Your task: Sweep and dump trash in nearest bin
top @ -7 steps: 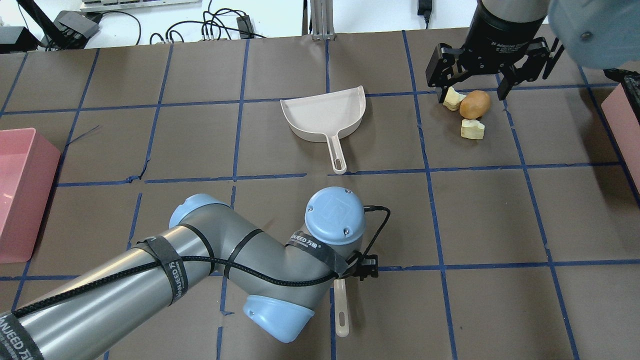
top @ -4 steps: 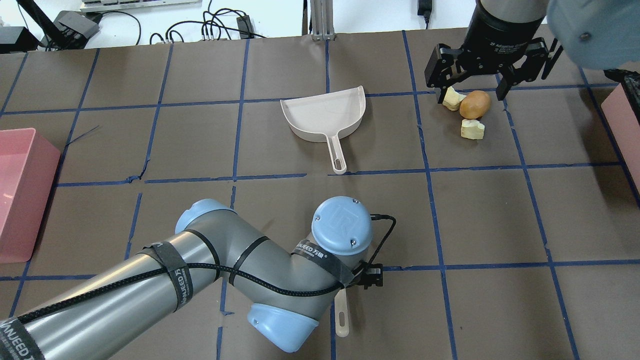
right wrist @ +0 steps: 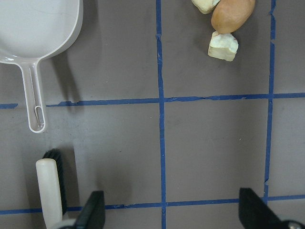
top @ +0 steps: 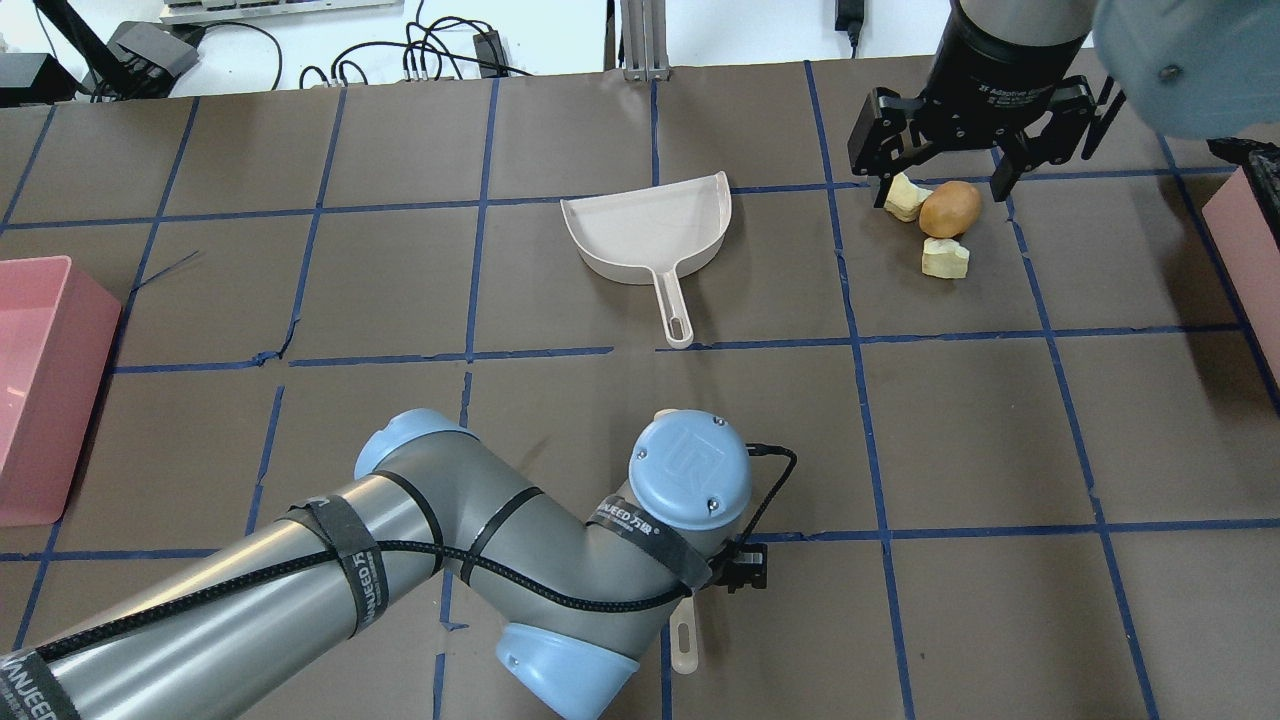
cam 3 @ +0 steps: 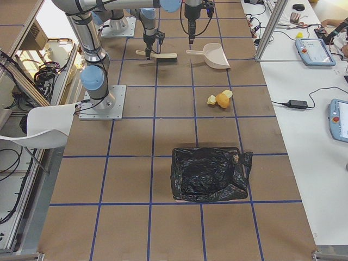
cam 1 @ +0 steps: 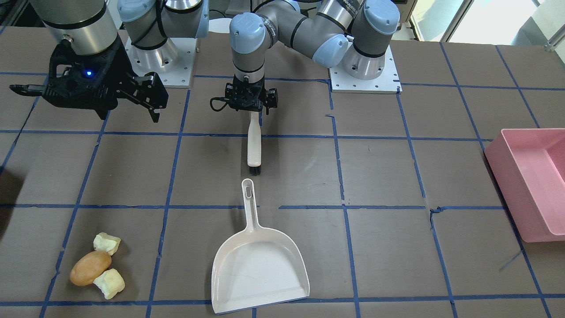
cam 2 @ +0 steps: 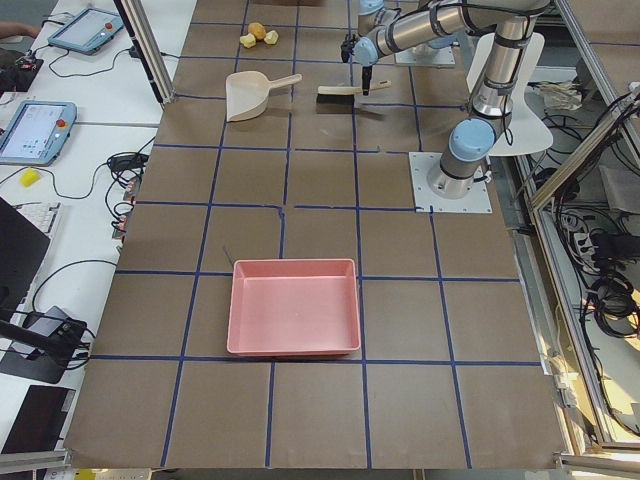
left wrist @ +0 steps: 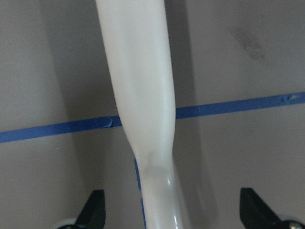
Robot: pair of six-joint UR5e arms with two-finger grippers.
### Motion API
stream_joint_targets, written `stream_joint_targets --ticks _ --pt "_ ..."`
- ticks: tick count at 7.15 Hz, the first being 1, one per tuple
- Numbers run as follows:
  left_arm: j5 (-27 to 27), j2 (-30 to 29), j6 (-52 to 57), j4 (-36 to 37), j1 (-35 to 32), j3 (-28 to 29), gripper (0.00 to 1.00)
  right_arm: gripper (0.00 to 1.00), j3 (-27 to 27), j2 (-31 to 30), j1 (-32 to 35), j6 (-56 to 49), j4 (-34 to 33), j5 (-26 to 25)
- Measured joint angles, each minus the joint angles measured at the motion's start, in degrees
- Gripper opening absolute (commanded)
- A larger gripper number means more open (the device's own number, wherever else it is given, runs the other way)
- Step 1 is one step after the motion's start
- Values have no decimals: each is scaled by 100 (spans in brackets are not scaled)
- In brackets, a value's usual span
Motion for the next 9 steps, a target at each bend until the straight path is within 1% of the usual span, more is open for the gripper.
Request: stream_joint_targets --ticks 2,5,9 --pt "25 119 22 -6 -28 -106 100 100 0 0 3 1 0 6" --pt "26 222 -150 -17 -52 -117 100 100 0 0 4 -2 0 -2" --pt "-2 318 -367 -227 -92 -121 99 100 0 0 4 -2 0 -12"
